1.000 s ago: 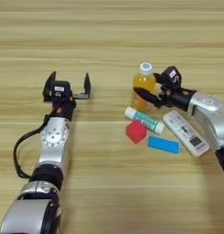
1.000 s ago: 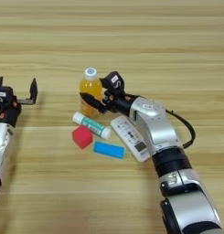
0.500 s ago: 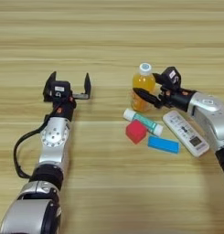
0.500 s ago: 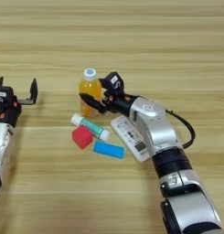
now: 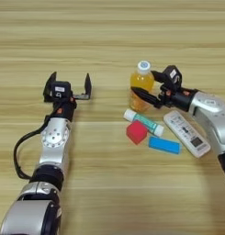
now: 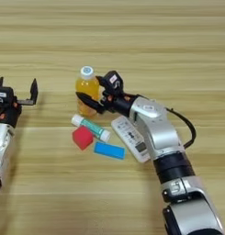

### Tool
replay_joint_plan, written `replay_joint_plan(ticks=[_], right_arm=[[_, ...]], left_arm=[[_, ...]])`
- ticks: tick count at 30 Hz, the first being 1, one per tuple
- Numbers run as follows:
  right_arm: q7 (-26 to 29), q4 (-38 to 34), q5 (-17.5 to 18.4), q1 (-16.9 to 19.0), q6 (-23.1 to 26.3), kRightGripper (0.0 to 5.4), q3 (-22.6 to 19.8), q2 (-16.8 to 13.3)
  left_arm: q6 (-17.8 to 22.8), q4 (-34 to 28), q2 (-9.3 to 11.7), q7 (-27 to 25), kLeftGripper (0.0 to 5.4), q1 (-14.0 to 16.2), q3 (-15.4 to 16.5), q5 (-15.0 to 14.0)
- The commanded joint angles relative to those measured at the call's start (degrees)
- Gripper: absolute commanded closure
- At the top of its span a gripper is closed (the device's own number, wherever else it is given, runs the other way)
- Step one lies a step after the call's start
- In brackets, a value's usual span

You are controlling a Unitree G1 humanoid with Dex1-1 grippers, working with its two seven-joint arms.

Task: Move the objects on the table

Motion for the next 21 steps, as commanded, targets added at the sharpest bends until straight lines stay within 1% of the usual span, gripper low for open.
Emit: replay_joint_plan(ticks=[1,8,12,15,21], right_arm=[[-0.16,-5.78,1.03,0.58,1.21,1.86,0.14,-0.30],[0.24,-14.20,2.40,3.17,4.59,1.86,1.56,-0.03],[0.33,-17.28,3.11,4.08,6.14,1.86,2.45,-0.03],[0.50,-18.77,3.70,4.63,7.15,1.86,3.15,0.17],[1.10,-19.59,4.34,5.94,8.57,1.86,6.45,1.63]], left_arm=[[-0.36,0.65,-0.10,0.35,0.00,-1.11,-0.27,0.84],[-0.40,0.68,-0.13,0.43,0.00,-1.17,-0.31,0.87],[-0.42,0.67,-0.14,0.51,0.00,-1.17,-0.33,0.87],[-0.43,0.71,-0.16,0.59,0.00,-1.20,-0.34,0.88],[-0.43,0.67,-0.26,0.76,0.00,-1.23,-0.39,0.93]])
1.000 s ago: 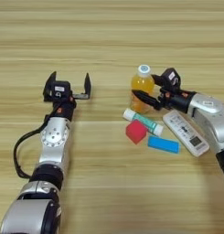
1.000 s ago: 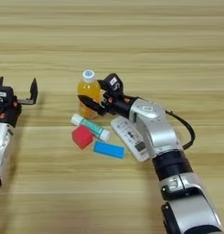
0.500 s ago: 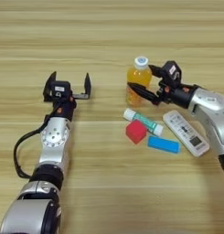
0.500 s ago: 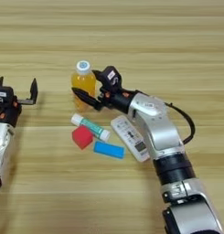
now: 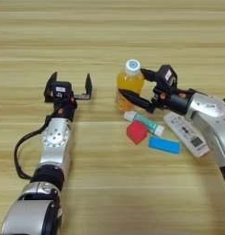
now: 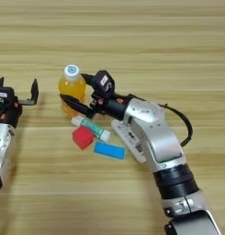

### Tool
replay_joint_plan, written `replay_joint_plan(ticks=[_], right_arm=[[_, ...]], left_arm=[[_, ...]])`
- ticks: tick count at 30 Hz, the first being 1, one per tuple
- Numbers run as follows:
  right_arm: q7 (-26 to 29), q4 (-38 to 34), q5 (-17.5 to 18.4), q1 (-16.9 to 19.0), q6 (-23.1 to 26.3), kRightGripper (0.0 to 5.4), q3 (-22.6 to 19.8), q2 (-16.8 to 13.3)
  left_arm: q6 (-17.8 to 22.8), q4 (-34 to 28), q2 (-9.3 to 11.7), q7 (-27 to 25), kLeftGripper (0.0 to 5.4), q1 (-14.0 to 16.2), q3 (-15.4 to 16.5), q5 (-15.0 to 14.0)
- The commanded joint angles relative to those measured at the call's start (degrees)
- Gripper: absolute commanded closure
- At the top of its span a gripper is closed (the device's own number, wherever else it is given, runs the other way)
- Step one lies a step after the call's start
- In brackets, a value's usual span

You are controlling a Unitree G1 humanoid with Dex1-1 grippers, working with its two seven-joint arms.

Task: Move the objects on the table

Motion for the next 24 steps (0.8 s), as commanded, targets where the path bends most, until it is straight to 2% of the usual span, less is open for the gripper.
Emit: replay_joint_plan(ticks=[1,11,24], right_arm=[[0.55,-1.11,1.11,0.05,0.43,1.86,2.21,1.27],[1.00,0.67,0.90,0.41,0.18,1.86,5.83,3.20],[3.92,12.95,-0.76,-2.20,-3.72,1.86,7.19,5.04]], left_arm=[[-0.34,0.42,-0.03,0.43,0.00,-1.14,-0.23,0.89],[-0.34,0.13,-0.10,0.61,0.00,-1.08,-0.27,0.82],[-0.23,-0.28,-0.20,0.73,0.00,-0.91,-0.40,0.86]])
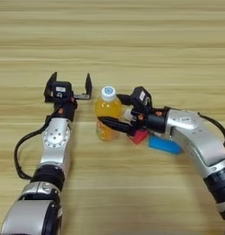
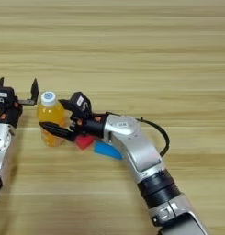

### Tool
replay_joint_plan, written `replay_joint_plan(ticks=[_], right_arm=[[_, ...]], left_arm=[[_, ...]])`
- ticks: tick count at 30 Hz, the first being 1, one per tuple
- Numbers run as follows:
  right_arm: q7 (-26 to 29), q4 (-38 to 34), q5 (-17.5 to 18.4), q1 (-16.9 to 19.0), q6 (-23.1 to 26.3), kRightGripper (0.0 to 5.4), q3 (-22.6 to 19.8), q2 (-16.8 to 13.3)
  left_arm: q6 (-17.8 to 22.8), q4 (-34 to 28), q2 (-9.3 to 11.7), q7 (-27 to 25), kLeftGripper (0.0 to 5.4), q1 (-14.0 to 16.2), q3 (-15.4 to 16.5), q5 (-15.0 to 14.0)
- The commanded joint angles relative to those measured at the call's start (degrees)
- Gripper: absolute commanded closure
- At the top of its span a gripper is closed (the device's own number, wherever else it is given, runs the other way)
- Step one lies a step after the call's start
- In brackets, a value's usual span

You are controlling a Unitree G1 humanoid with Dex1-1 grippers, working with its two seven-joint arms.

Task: Move the objects on the table

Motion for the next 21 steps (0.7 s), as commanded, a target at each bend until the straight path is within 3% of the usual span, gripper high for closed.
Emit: replay_joint_plan(ticks=[1,12,21], right_arm=[[1.14,3.08,-0.57,-2.62,-2.67,1.86,0.17,1.07],[3.27,6.09,-1.57,-2.69,-5.04,1.86,0.98,0.97],[4.95,4.24,-1.94,-1.94,-5.59,0.72,1.53,-0.17]], left_arm=[[-0.21,-0.26,-0.11,0.34,0.00,-0.90,-0.28,0.88],[-0.28,-0.04,-0.05,0.50,0.00,-1.03,-0.45,1.08],[-0.46,0.07,-0.01,0.87,0.00,-1.09,-0.69,1.43]])
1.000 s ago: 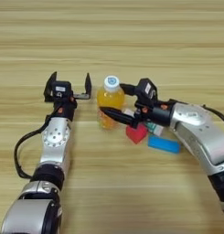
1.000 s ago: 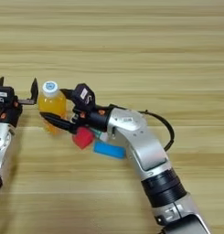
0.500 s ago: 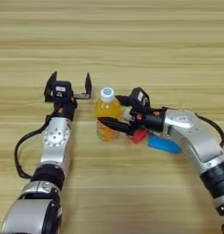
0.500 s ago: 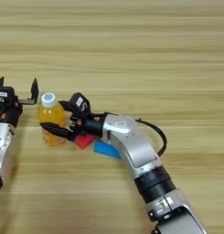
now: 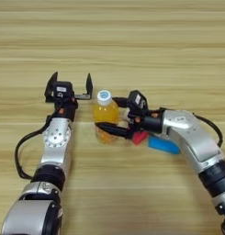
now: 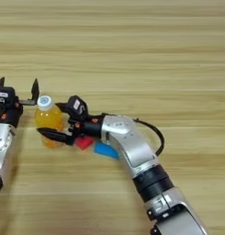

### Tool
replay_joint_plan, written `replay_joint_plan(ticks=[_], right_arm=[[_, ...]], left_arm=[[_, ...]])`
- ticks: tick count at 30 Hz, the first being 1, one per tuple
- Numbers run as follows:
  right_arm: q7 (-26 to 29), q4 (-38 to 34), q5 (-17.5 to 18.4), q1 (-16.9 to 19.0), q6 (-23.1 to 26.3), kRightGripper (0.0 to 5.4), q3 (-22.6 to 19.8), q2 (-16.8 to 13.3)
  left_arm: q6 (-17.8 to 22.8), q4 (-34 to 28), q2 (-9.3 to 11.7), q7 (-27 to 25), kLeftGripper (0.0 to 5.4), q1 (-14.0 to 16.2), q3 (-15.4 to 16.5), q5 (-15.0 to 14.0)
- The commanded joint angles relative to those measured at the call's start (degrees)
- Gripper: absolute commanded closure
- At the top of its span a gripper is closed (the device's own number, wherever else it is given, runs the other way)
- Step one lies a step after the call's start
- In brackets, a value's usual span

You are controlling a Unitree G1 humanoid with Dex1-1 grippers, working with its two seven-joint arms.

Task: Move the objects on the table

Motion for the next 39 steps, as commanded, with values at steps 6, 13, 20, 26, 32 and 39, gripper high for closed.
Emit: replay_joint_plan(ticks=[6,13,20,26,32,39], right_arm=[[1.76,-4.02,0.07,1.15,-0.49,0.01,-0.63,-2.96],[1.87,-5.96,1.04,1.65,-0.53,0.01,-2.29,-4.44],[1.80,-7.10,1.69,1.69,-0.64,0.01,-4.45,-5.52],[1.43,-8.60,4.17,1.74,-1.17,0.01,-9.41,-7.63],[-1.20,-10.37,9.01,0.07,-1.45,0.01,-17.30,-8.57],[-11.13,-7.00,8.49,-4.03,-5.90,0.01,-24.61,-6.91]], left_arm=[[-0.52,0.02,0.07,0.77,0.00,-1.02,-0.42,1.28],[-0.61,0.18,0.14,0.78,0.00,-1.04,-0.44,1.25],[-0.65,0.10,0.14,0.80,0.00,-0.97,-0.40,1.21],[-0.71,0.07,0.13,0.82,0.00,-0.93,-0.35,1.16],[-0.77,0.10,0.19,0.81,0.00,-0.92,-0.29,1.12],[-0.81,0.12,0.28,0.79,0.00,-0.92,-0.22,1.07]])
